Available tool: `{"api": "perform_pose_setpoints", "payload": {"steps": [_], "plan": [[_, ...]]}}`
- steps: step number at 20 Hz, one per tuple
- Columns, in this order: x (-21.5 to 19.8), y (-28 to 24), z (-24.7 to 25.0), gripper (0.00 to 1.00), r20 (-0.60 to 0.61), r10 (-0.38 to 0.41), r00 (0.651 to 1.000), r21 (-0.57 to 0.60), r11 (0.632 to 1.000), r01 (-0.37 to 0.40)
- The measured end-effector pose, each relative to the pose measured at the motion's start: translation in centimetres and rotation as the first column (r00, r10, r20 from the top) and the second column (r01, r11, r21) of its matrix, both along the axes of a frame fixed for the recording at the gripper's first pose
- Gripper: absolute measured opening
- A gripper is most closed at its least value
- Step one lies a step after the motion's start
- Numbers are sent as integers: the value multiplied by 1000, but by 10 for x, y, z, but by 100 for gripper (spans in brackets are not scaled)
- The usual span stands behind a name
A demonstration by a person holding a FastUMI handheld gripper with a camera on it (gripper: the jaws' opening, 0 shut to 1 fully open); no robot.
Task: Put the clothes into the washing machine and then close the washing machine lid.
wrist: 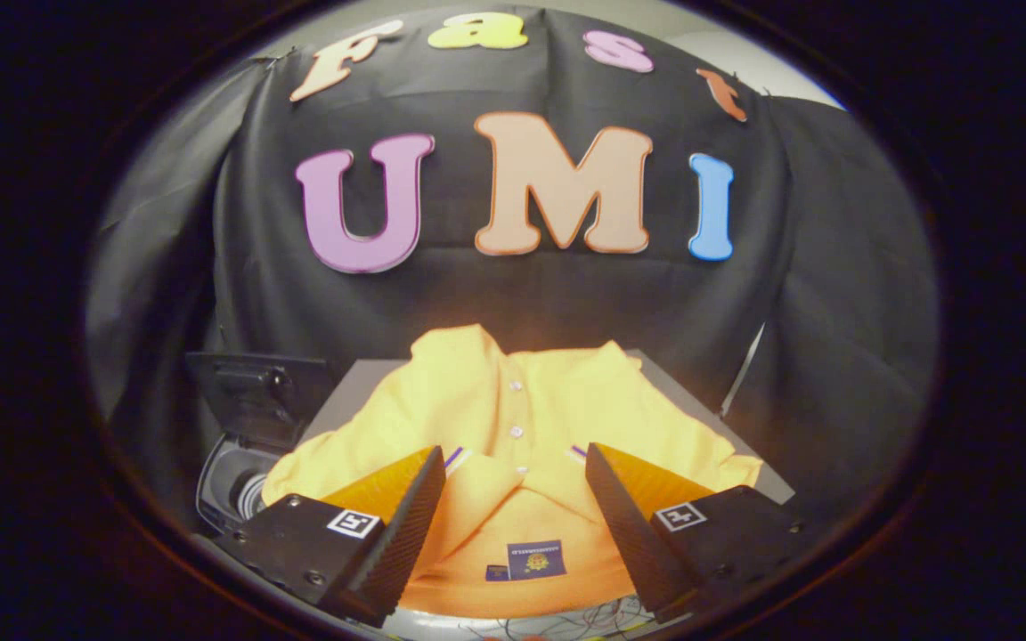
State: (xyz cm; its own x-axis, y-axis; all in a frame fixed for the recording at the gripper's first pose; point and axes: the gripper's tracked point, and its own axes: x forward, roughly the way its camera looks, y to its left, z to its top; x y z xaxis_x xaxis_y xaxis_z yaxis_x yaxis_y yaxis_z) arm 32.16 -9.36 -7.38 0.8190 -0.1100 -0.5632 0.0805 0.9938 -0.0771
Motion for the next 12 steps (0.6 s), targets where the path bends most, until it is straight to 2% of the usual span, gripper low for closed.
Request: {"api": "perform_pose_setpoints", "payload": {"steps": [3, 4, 6, 8, 10, 12], "plan": [[6, 0, -9, 97, -35, -58, 998, 67, 996, 60], [7, -2, -16, 98, -48, -53, 997, 61, 997, 56], [11, -3, -13, 98, 2, -45, 999, 25, 999, 45], [8, -3, -16, 92, 12, -78, 997, 20, 997, 78], [9, -2, -17, 65, 11, -63, 998, 15, 998, 63], [6, -3, -15, 38, 20, -90, 996, 32, 995, 90]]}}
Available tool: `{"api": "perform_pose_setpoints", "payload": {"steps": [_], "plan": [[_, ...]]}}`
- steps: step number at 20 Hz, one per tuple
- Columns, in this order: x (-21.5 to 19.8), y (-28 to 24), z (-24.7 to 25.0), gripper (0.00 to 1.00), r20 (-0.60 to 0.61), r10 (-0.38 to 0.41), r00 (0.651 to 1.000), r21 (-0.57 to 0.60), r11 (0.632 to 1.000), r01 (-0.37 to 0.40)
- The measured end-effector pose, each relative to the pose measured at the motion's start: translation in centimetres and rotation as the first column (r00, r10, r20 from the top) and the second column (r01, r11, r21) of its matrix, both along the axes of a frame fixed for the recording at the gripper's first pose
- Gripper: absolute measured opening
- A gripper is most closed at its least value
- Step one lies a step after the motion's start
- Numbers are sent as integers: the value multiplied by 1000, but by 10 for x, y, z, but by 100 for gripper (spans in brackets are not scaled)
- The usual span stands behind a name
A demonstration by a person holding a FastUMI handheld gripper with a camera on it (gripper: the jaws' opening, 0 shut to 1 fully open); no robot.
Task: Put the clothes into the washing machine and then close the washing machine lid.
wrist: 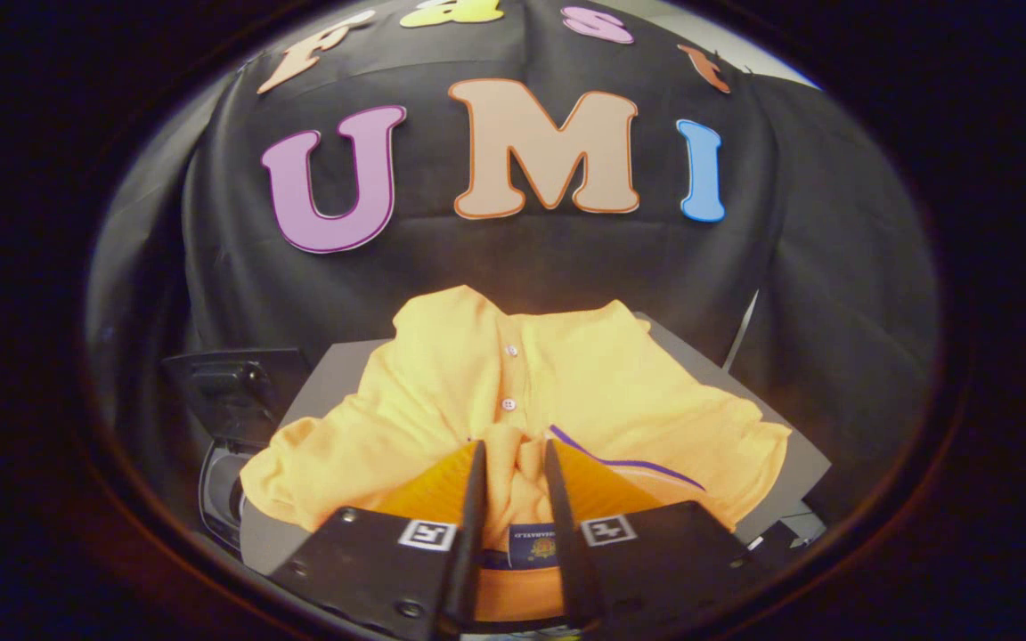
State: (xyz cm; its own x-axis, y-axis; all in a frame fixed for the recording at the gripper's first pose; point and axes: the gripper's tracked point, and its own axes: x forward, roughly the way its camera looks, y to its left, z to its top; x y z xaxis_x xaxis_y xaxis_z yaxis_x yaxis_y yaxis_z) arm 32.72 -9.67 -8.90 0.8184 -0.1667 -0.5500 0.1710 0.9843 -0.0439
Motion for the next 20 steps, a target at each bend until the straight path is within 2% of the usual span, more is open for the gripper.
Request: {"api": "perform_pose_setpoints", "payload": {"steps": [1, 4, 5, 7, 15, 20], "plan": [[1, 0, 2, 17, 22, -15, 1000, 9, 1000, 15], [-7, 4, 7, 11, 60, 5, 998, -41, 999, -3], [-11, 7, 8, 6, 61, 9, 998, -55, 998, -5], [-19, 13, 12, 2, 62, 0, 998, -38, 999, 2], [-39, 72, 78, 2, 178, 102, 979, 82, 990, -118], [-36, 122, 112, 2, 240, 165, 957, 76, 979, -188]]}}
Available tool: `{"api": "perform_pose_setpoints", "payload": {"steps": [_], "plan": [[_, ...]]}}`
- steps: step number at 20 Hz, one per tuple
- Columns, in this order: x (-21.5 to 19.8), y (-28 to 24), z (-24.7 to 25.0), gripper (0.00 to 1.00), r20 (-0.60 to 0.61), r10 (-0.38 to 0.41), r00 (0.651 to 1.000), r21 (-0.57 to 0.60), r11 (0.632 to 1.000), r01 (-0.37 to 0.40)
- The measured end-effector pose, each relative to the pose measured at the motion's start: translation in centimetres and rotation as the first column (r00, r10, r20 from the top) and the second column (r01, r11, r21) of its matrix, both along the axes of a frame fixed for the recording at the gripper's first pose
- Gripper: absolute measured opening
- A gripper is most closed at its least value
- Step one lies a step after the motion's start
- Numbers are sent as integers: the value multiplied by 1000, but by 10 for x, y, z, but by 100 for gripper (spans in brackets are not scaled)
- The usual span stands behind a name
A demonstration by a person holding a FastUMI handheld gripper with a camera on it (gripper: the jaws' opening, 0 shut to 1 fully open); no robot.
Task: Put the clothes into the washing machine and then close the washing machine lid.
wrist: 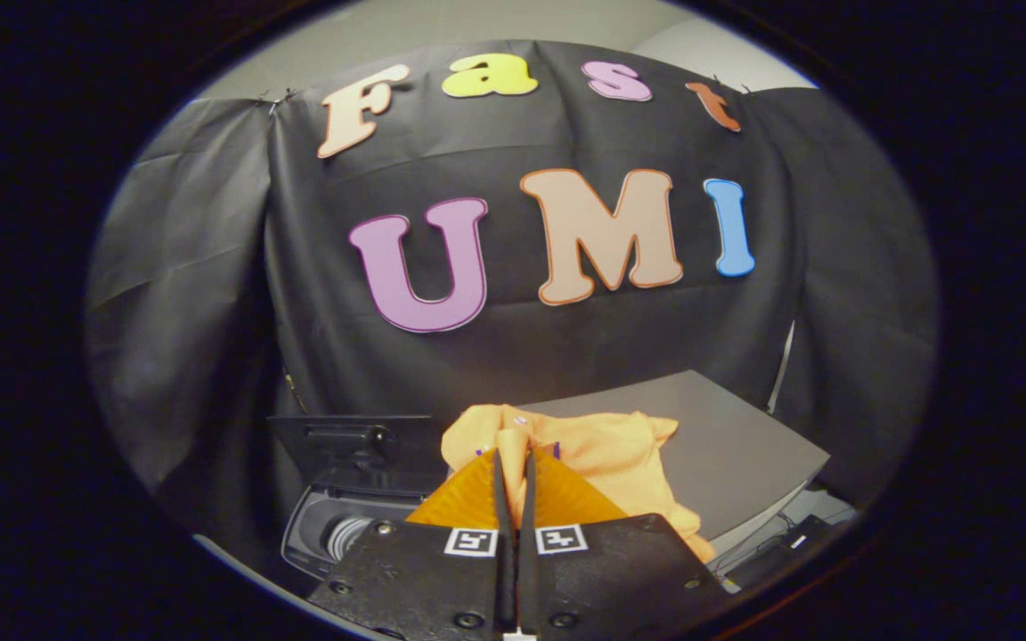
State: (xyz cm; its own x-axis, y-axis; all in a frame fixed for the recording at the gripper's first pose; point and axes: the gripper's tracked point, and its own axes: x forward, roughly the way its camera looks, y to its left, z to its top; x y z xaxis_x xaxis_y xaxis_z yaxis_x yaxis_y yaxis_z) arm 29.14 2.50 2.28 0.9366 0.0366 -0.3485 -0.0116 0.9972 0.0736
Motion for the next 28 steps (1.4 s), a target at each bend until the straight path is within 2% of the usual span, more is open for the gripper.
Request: {"api": "perform_pose_setpoints", "payload": {"steps": [6, 13, 17, 22, 28], "plan": [[13, 89, 14, 1, 36, 131, 991, 7, 991, -132], [19, 177, -17, 2, 13, 254, 967, 11, 967, -254], [25, 210, -55, 2, -27, 301, 953, 0, 953, -302], [24, 248, -121, 2, -109, 345, 932, 68, 938, -340], [27, 260, -211, 2, -244, 355, 902, 50, 934, -354]]}}
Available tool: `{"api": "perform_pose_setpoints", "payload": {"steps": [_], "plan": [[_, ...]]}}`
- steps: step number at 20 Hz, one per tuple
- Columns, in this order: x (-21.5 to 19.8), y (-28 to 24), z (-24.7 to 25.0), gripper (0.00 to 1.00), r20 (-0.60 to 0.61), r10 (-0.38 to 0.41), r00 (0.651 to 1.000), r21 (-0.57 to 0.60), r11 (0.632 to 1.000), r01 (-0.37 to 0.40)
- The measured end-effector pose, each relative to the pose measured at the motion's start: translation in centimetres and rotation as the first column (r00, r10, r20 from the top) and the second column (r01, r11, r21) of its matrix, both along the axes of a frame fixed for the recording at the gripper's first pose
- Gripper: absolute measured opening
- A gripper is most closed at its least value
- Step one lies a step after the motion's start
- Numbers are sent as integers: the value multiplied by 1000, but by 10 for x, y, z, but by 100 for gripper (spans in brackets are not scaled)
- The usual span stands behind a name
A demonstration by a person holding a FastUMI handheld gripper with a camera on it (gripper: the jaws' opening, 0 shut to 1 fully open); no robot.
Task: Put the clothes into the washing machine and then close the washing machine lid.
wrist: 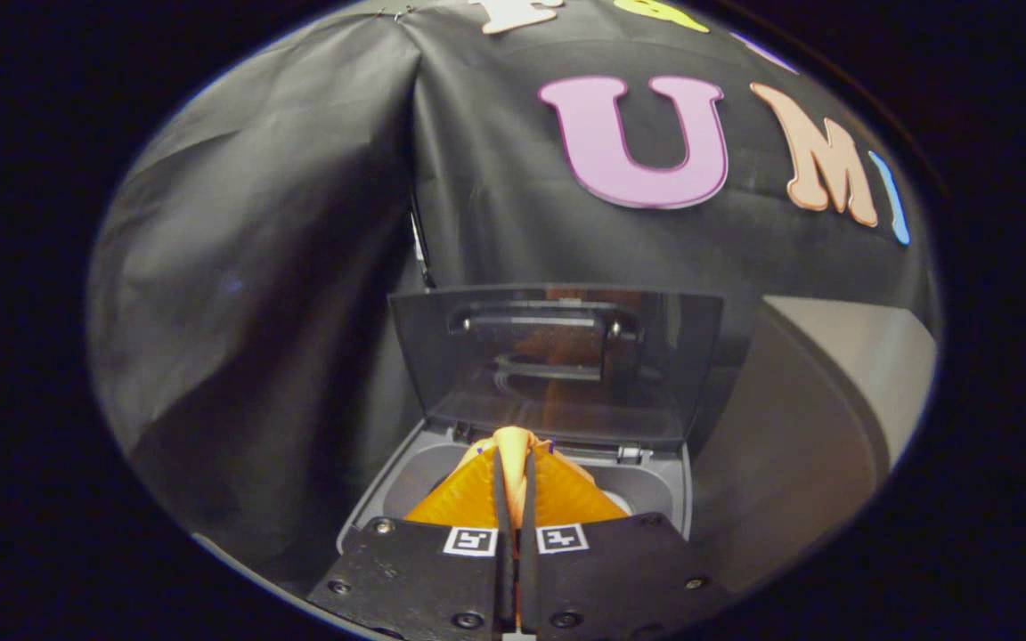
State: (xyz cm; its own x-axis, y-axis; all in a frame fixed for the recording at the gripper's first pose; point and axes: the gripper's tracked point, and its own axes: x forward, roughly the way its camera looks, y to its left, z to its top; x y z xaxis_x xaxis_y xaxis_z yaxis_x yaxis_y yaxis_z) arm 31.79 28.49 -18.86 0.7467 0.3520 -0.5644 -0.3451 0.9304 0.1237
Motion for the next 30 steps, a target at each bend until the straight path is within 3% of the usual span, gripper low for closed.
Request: {"api": "perform_pose_setpoints", "payload": {"steps": [11, 17, 24, 28, 30], "plan": [[10, -3, -127, 2, -172, -46, 984, -54, 998, 37], [9, 1, -157, 5, -228, -66, 971, -88, 995, 47], [-1, 11, -183, 7, -302, -39, 953, -113, 994, 5], [-7, 11, -185, 11, -334, -46, 942, -100, 995, 13], [0, 13, -174, 27, -307, -79, 948, -65, 996, 62]]}}
